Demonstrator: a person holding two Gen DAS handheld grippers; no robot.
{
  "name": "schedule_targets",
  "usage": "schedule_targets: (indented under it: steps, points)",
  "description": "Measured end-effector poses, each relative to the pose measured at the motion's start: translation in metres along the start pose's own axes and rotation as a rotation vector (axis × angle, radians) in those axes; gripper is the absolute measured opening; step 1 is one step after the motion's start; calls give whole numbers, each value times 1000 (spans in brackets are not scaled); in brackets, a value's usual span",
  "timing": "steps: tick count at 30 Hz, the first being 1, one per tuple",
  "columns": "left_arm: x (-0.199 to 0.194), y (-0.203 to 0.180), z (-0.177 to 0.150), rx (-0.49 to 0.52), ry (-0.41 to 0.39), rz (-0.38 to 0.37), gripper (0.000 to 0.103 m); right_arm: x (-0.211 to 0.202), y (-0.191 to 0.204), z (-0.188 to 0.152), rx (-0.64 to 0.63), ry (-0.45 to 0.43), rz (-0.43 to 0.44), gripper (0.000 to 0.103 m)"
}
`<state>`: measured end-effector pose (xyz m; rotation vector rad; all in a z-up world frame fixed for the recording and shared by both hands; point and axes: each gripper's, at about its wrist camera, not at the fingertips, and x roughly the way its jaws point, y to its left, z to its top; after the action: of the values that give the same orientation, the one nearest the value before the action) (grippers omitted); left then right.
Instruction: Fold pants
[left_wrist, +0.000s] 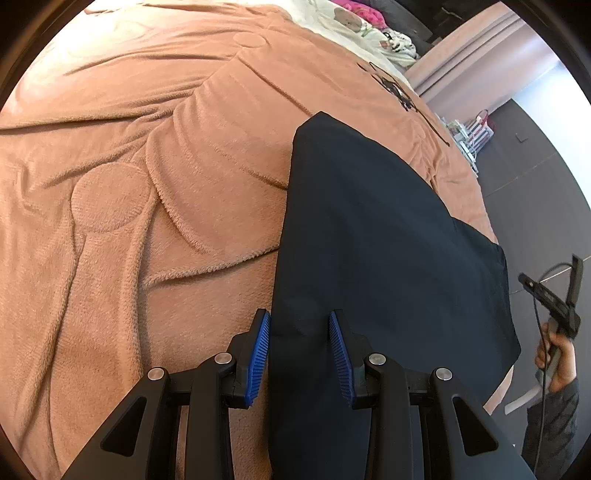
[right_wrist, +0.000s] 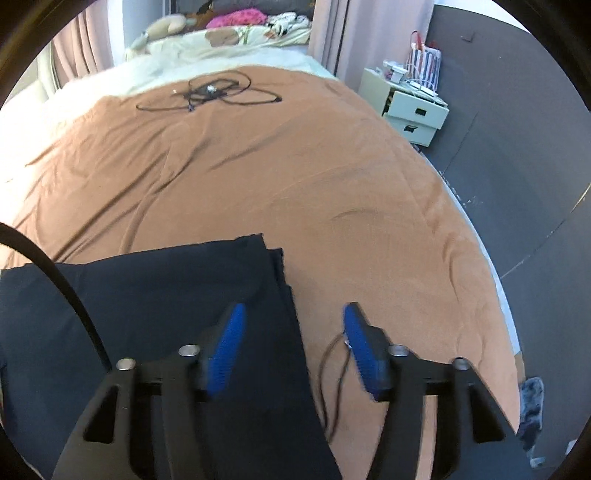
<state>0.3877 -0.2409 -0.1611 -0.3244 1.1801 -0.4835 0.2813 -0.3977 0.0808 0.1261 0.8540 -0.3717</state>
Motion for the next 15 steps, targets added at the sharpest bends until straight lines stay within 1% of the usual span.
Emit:
schedule_targets:
  steps: [5,6,9,12,13,14,15]
  points:
    - [0,0,0,7,2,3,36,-20,-31,-30,61,21,126,57]
    - [1,0,0,8,4,3,36,-22,-36,-36,61,28,137,57]
    - [1,-2,1,11,9,0,36,-23,-42,-51,36,65,147,57]
    - [0,0,2,14,15,-11,36,-26,-45,-59,16,98,140,57]
    - [0,0,2,14,18,-14,36,-22,-47,-63,21,116,155,57]
    - [1,0,2,14,20,-17,36,-19,-47,-64,19,128,162,54]
    - [1,-1,4,12,24,-21,36,-16,-45,-64,8,139,163,48]
